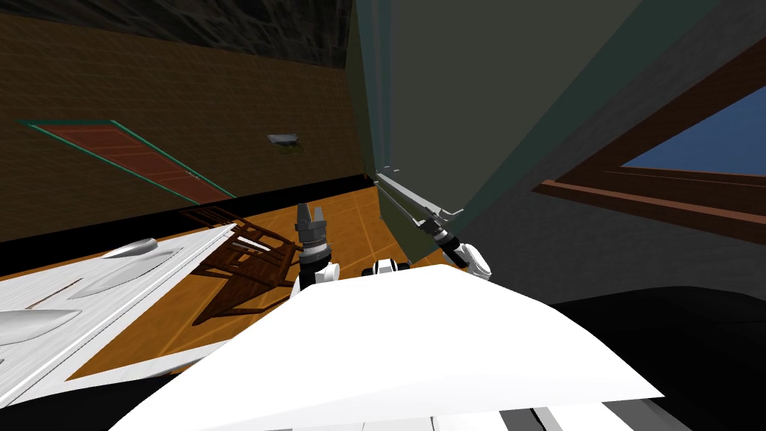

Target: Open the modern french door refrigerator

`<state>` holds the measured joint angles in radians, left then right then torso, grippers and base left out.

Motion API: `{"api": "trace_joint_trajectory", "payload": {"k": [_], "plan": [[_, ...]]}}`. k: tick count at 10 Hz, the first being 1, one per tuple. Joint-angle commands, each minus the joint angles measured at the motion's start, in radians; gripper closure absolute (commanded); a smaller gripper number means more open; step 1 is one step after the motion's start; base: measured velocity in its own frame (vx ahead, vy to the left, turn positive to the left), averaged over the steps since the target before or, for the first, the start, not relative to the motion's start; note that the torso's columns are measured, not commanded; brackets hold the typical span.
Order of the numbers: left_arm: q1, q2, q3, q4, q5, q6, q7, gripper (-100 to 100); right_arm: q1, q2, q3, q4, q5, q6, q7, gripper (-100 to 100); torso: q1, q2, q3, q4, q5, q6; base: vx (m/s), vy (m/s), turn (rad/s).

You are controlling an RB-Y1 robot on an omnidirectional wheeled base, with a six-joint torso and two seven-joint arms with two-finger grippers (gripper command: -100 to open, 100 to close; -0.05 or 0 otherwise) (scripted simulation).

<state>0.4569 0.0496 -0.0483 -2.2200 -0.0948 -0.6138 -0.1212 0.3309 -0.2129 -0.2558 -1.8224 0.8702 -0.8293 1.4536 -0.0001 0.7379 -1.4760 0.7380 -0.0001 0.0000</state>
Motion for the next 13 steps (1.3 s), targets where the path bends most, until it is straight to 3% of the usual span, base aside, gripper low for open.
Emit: {"api": "trace_joint_trajectory", "payload": {"k": [1,6,8,11,13], "plan": [[0.0,0.0,0.0,0.0,0.0,0.0,0.0,0,0.002,0.013,-0.015,0.039,0.045,-0.009,0.078,-100,0.0,0.0,0.0,0.0,0.0,0.0,-0.018,-0.016,-0.023],[0.0,0.0,0.0,0.0,0.0,0.0,0.0,0,0.0,0.033,-0.036,0.092,0.1,-0.019,0.2,-100,-0.009,-0.005,-0.001,-0.007,-0.006,0.004,-0.01,-0.009,-0.007],[0.0,0.0,0.0,0.0,0.0,0.0,0.0,0,-0.001,0.059,-0.054,0.138,0.147,-0.028,0.273,-100,-0.016,-0.007,-0.002,-0.011,-0.009,0.007,-0.013,-0.01,-0.006],[0.0,0.0,0.0,0.0,0.0,0.0,0.0,0,-0.001,0.075,-0.062,0.159,0.167,-0.031,0.322,-100,-0.025,-0.005,-0.001,-0.011,-0.011,0.013,-0.006,-0.004,-0.01],[0.0,0.0,0.0,0.0,0.0,0.0,0.0,0,0.0,0.114,-0.076,0.196,0.202,-0.038,0.385,-100,-0.028,-0.009,-0.003,-0.012,-0.011,0.014,-0.024,-0.015,-0.009]]}}
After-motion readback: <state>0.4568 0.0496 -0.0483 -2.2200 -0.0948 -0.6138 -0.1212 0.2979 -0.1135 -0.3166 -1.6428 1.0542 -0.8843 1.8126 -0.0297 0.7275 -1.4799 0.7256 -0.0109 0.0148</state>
